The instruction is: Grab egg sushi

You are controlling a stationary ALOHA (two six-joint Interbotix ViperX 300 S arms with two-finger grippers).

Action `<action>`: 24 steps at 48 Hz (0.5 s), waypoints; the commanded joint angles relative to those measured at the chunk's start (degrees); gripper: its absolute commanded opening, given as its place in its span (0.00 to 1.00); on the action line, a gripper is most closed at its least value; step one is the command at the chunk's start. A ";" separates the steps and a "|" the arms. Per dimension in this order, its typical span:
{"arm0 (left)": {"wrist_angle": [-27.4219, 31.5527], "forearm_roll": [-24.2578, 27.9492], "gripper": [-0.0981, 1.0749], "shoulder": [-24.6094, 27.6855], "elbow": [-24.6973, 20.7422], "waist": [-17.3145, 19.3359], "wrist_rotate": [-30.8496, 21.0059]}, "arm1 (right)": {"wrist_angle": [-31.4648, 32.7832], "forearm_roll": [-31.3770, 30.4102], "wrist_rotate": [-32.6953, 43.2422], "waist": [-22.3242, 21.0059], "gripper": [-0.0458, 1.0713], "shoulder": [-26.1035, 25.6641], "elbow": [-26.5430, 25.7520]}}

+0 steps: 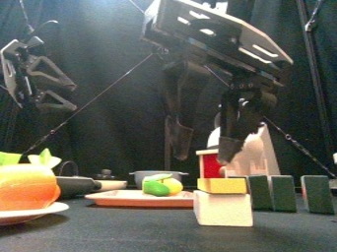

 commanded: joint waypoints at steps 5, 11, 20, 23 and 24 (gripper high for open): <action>-0.26 0.00 0.90 0.09 -0.88 0.18 0.09 | 0.62 0.35 0.18 -0.09 0.82 -1.41 -0.26; -0.26 -0.09 0.90 0.09 -0.88 0.35 0.09 | 0.62 0.88 0.00 -0.26 0.82 -1.23 0.09; -0.26 0.00 0.90 0.09 -0.88 0.35 0.18 | 0.26 0.97 0.00 -0.44 0.82 -1.14 0.97; -0.26 0.00 0.90 0.09 -0.88 0.35 0.09 | -0.53 0.88 -0.09 -0.44 0.82 -1.05 1.32; -0.26 0.00 0.90 0.09 -0.88 0.35 0.09 | -0.79 0.88 -0.09 -0.53 0.82 -1.05 1.32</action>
